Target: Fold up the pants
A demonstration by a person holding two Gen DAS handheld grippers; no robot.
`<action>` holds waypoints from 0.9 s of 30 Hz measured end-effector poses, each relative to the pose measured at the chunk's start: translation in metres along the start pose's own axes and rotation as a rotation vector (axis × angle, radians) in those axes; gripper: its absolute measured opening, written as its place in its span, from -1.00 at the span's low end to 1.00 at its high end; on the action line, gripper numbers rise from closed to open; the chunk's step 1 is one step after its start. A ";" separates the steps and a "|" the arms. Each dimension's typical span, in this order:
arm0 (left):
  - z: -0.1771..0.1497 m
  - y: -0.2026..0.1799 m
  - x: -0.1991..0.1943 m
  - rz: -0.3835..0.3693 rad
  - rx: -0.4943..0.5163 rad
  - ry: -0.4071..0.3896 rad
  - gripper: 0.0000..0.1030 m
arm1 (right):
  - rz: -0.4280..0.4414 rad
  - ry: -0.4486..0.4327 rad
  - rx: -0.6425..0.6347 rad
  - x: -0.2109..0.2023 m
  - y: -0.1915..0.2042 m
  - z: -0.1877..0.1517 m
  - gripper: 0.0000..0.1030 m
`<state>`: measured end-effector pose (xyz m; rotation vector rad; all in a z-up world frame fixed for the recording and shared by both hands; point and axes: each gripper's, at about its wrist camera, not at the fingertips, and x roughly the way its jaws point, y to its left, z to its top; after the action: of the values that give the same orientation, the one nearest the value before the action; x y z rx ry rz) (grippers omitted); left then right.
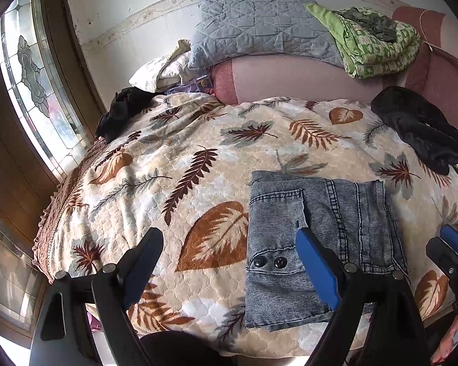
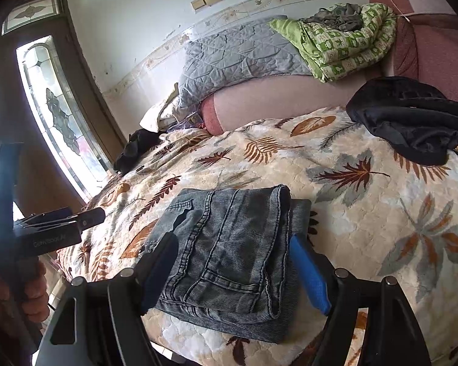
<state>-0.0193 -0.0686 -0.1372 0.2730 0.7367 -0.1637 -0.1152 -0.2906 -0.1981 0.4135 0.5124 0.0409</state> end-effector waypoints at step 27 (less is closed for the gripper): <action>-0.003 0.000 0.006 -0.009 0.003 0.019 0.72 | 0.002 0.022 -0.013 0.005 0.001 -0.001 0.53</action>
<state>-0.0168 -0.0681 -0.1431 0.2750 0.7570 -0.1711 -0.1111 -0.2882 -0.2011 0.4007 0.5336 0.0511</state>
